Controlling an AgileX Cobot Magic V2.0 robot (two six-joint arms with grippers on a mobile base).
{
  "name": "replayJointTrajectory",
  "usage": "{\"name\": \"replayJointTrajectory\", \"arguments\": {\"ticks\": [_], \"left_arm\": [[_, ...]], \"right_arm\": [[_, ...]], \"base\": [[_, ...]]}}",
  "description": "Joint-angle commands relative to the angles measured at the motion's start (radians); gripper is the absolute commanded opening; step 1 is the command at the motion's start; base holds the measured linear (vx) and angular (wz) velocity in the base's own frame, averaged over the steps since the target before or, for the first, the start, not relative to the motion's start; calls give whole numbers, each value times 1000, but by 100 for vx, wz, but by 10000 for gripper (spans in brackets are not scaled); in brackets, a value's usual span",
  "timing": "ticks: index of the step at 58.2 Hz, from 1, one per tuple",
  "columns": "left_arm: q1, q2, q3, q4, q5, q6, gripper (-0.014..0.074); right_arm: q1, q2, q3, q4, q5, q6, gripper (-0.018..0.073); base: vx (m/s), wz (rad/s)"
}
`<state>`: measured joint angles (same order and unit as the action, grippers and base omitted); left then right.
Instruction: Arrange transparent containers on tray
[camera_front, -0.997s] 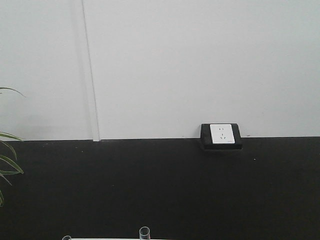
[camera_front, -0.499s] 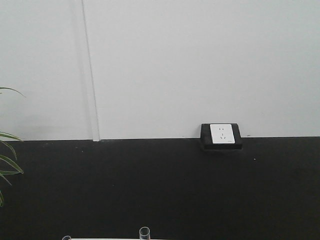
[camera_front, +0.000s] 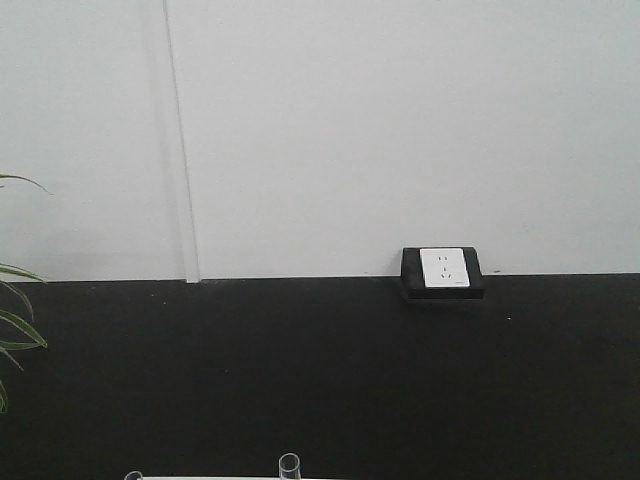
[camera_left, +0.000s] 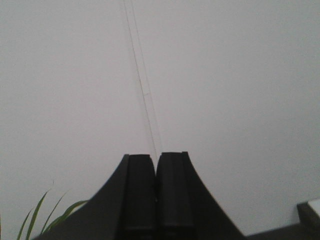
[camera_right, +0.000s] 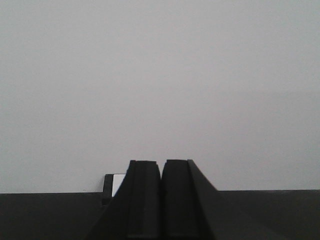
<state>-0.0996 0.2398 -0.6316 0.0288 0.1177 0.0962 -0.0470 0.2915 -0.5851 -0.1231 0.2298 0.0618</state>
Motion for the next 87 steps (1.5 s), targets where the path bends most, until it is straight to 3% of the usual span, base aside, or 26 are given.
{"name": "replayJointTrajectory", "arguments": {"ticks": [1, 25, 40, 55, 71, 87], "left_arm": [[1, 113, -75, -5, -18, 36, 24], [1, 381, -80, -9, 4, 20, 81], [0, 526, -44, -11, 19, 20, 282], [-3, 583, 114, -13, -134, 7, 495], [-86, 583, 259, -12, -175, -177, 506], [-196, 634, 262, -12, -165, -182, 507]], "right_arm": [[-1, 85, -63, -12, -62, -10, -8], [-1, 255, -64, -10, 15, -8, 43], [-1, 263, -62, -12, 28, -8, 172], [-1, 263, -62, -12, 30, -8, 322], [-1, 263, -62, -12, 44, -8, 351], [-1, 269, -62, -12, 50, -8, 351]], "base": [[0, 0], [0, 0], [0, 0], [0, 0], [0, 0], [0, 0]]}}
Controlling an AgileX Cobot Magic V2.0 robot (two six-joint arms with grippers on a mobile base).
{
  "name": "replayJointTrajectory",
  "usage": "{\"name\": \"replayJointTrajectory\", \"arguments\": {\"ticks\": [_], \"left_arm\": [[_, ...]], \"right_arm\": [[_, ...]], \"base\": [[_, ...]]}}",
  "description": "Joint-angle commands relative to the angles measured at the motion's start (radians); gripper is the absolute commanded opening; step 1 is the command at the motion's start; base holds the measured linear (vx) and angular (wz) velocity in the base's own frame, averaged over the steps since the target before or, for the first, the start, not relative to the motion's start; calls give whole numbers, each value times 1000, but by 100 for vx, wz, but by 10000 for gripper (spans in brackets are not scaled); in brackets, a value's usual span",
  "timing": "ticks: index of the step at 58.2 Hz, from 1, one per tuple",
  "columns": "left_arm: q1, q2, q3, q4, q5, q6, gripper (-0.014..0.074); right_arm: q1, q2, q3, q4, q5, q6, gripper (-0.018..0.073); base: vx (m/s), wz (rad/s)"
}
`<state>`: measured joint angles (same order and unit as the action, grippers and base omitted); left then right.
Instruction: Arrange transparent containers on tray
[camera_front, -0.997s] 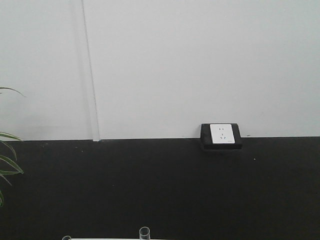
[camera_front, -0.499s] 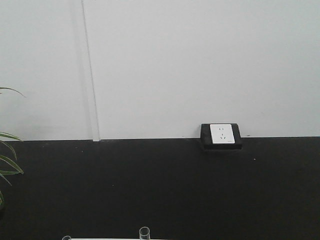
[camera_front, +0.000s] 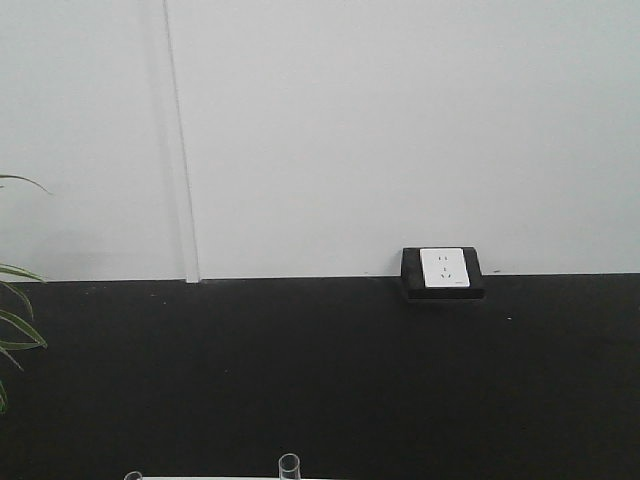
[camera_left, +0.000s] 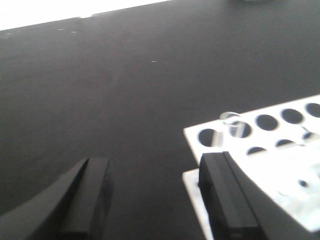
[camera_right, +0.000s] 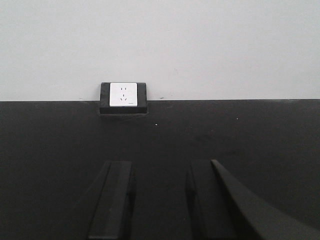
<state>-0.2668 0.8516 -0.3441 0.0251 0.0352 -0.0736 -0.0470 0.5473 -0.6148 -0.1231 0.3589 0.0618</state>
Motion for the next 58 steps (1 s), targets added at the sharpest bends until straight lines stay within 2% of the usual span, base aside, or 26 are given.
{"name": "replayJointTrajectory", "arguments": {"ticks": [1, 9, 18, 43, 52, 58], "left_arm": [[-34, 29, -25, -8, -83, -12, 507], [-66, 96, -25, -8, -110, -12, 507], [-91, 173, -25, -8, -207, -11, 507], [-93, 339, -25, -8, -442, -14, 507], [-93, 372, -25, 4, -490, -85, 507], [-93, 392, -25, 44, -535, -118, 507]], "right_arm": [[-1, 14, -32, -12, -79, -8, 351], [-1, 16, -32, -12, -79, -8, 351], [-1, 16, -32, -12, -78, -8, 351], [-1, 16, -32, -13, -77, -9, 351], [-1, 16, -32, -13, -74, -9, 351], [-1, 16, -32, -13, -64, -9, 351]], "base": [[0, 0], [0, 0], [0, 0], [0, 0], [0, 0], [0, 0]]}}
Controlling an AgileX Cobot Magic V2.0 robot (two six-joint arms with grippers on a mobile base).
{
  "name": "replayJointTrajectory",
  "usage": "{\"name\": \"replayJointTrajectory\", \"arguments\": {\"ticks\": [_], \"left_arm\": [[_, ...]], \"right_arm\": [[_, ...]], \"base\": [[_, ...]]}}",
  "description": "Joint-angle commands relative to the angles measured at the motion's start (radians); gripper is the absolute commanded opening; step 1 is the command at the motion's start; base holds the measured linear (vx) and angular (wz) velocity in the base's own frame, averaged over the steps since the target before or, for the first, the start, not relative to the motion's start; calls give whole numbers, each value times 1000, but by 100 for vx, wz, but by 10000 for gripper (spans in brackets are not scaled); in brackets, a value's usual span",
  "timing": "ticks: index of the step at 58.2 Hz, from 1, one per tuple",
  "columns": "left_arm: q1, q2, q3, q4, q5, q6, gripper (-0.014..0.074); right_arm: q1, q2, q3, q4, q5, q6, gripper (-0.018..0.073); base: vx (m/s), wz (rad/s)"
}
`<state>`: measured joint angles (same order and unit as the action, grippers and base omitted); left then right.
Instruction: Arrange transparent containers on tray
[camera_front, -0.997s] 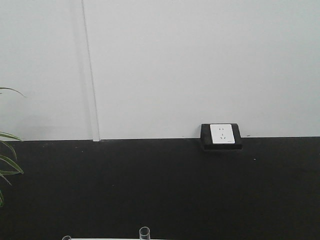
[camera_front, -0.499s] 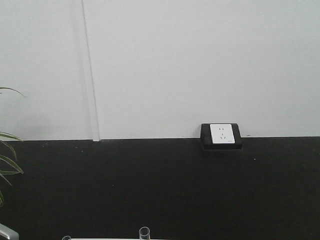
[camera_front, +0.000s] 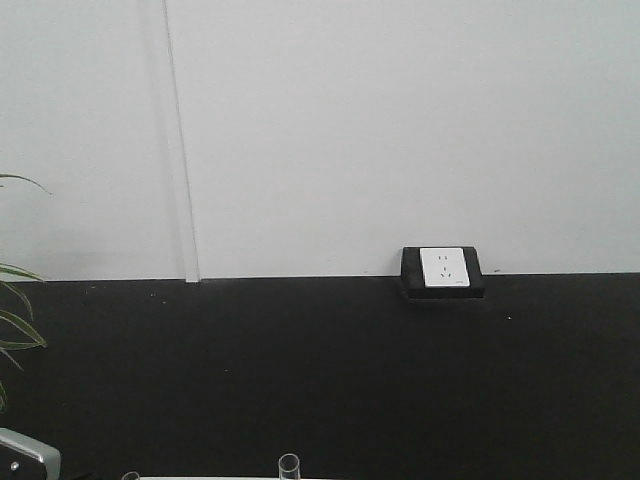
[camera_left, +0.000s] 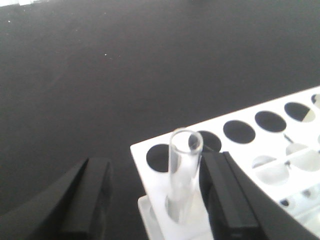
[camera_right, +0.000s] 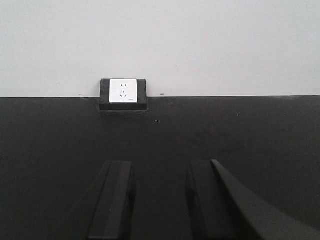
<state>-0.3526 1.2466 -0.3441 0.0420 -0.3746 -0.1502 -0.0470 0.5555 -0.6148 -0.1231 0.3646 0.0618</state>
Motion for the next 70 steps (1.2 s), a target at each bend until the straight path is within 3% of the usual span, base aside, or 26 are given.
{"name": "replayJointTrajectory", "arguments": {"ticks": [1, 9, 38, 70], "left_arm": [[-7, 1, -25, 35, -135, -47, 507], [-7, 48, -25, 100, -203, -75, 507], [-6, 147, -25, 98, -357, -74, 496], [-6, 147, -18, 97, -320, -74, 280]], "right_arm": [[-1, 8, -32, -13, -68, -9, 351], [-1, 8, -32, -13, -47, -9, 351], [-1, 8, -32, -13, -35, -9, 351], [-1, 8, -32, -13, -35, -9, 351]], "base": [[0, 0], [0, 0], [0, 0], [0, 0]]}}
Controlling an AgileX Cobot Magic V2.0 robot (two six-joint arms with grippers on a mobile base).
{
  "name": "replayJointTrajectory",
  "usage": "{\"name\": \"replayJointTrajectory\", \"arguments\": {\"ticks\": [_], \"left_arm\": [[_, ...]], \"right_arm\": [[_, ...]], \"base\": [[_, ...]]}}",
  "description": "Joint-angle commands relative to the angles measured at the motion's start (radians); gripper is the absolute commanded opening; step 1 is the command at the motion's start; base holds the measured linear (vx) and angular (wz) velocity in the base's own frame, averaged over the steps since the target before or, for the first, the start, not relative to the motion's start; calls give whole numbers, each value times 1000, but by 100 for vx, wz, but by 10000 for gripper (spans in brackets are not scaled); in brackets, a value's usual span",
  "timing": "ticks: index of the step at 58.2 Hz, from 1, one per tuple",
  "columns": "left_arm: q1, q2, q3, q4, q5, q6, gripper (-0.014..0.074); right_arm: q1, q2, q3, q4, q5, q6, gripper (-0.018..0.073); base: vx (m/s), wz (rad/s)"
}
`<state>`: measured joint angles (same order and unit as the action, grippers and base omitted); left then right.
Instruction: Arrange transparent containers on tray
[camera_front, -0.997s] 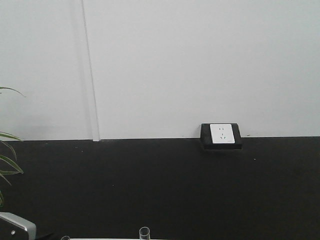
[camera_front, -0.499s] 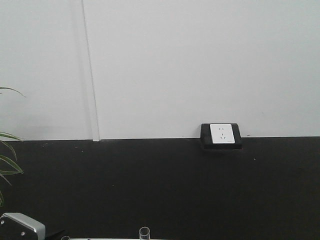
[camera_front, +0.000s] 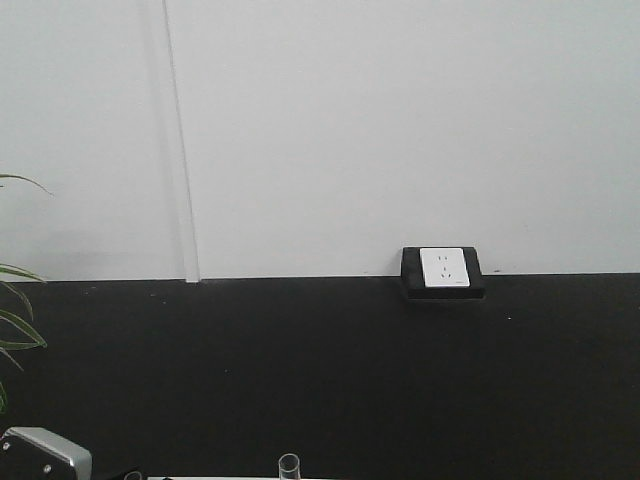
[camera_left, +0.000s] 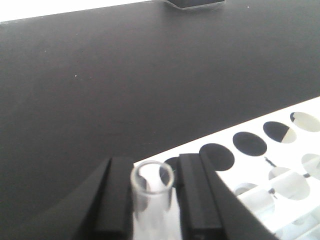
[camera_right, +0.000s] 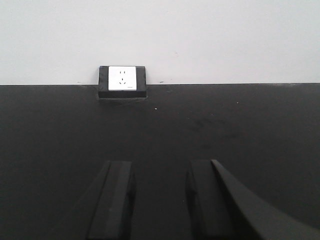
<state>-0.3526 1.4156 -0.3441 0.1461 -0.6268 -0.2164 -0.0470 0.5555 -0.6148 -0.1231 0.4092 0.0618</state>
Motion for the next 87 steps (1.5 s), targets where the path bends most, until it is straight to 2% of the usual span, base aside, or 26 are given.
{"name": "replayJointTrajectory", "arguments": {"ticks": [1, 9, 22, 41, 50, 57, 62, 68, 74, 80, 87], "left_arm": [[-6, -22, -18, -7, -68, -8, 269], [-6, -22, -18, -7, -69, -2, 192], [-6, -51, -22, -6, -72, 65, 92], [-6, -232, -27, -7, -56, 64, 75], [-6, -319, -116, -5, 71, 66, 75], [-6, -372, -246, -6, 211, 127, 76], [-6, -397, -335, -8, 307, 133, 76], [-6, -426, -396, -8, 357, 133, 76], [-6, -469, -394, -19, 366, 133, 76], [-6, -518, -394, -41, 438, 133, 76], [-6, -577, -394, -43, 508, 135, 77]], "right_arm": [[-1, 8, -32, -13, -80, -9, 351], [-1, 8, -32, -13, -80, -9, 351], [-1, 8, -32, -13, -84, -9, 351], [-1, 8, -32, -13, -126, -9, 351], [-1, 8, -32, -13, -151, -9, 351], [-1, 8, -32, -12, -167, -9, 351], [-1, 8, -32, -12, -181, -9, 351], [-1, 8, -32, 1, -184, -8, 351], [-1, 8, -32, 57, -212, -8, 351], [1, 8, -32, 172, -267, -21, 351], [1, 23, -32, 306, -235, -130, 355]], "base": [[0, 0], [0, 0], [0, 0], [0, 0], [0, 0], [0, 0], [0, 0], [0, 0], [0, 0], [0, 0], [0, 0]]}}
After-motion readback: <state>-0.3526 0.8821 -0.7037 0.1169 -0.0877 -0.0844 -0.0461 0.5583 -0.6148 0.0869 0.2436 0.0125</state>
